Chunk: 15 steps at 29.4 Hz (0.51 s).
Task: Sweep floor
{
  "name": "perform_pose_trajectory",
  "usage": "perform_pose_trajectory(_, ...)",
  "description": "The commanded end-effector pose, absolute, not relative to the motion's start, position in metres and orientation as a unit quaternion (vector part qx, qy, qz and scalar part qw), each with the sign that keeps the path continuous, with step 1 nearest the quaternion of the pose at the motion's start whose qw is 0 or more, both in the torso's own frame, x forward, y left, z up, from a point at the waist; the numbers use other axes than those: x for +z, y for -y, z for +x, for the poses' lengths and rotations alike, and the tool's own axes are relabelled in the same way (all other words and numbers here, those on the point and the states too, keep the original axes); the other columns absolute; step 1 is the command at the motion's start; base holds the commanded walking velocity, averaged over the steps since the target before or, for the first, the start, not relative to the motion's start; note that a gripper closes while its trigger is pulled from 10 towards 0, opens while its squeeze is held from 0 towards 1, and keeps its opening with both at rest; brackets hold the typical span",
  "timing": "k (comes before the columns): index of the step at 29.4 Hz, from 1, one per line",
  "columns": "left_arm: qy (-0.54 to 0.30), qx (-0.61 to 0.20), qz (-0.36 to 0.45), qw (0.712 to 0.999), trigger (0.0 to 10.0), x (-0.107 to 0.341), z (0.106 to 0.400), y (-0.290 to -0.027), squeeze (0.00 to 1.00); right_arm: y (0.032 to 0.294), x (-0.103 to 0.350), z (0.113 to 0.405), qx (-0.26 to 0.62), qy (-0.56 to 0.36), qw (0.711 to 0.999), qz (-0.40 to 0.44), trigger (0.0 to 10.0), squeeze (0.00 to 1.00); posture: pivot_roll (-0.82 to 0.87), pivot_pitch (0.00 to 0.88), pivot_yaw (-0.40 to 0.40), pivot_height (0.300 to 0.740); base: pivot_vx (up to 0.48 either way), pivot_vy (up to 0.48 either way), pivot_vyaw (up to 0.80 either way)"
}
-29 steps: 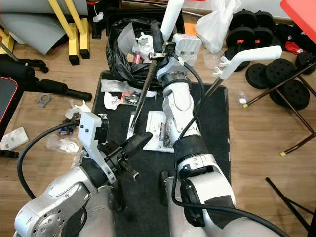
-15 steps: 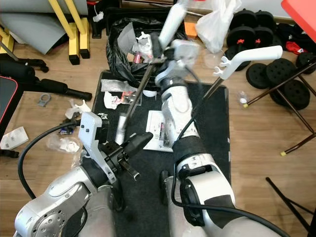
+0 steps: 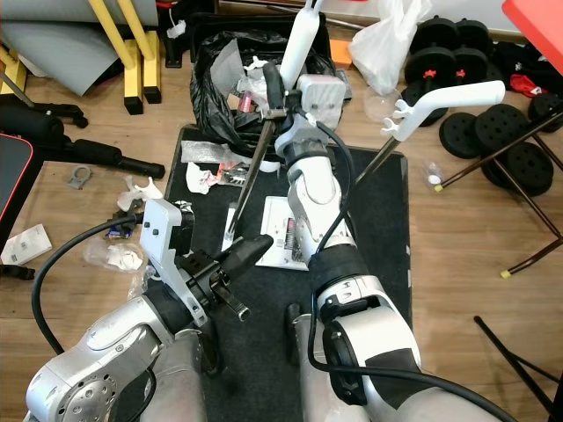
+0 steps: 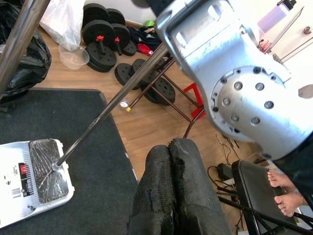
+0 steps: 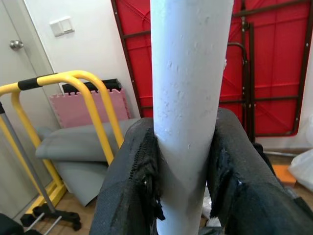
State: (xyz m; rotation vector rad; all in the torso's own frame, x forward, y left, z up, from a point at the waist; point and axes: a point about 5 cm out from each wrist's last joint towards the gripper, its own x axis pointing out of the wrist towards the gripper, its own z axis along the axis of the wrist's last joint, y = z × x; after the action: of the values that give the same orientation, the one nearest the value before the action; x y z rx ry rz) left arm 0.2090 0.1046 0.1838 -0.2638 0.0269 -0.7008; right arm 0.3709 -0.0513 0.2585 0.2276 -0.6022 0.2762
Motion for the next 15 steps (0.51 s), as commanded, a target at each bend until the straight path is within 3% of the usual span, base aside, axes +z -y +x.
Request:
perform_pose_trajectory(1,-0.026,-0.349,-0.138,0.926,10.0,0.179,0.206,-0.102,0.00,0.057,0.282,0.367,0.130,0.346,0.925,0.090,10.0,0.00,-0.16,0.409,-0.175,0.740,0.000,0.000,0.00)
perform_pose_trajectory(15,-0.025,-0.349,-0.137,0.927,10.0,0.178,0.208,-0.101,0.00,0.057,0.316,0.363,0.129,0.388,0.908,0.095,10.0,0.00,-0.16,0.401,-0.178,0.740,0.000,0.000,0.00)
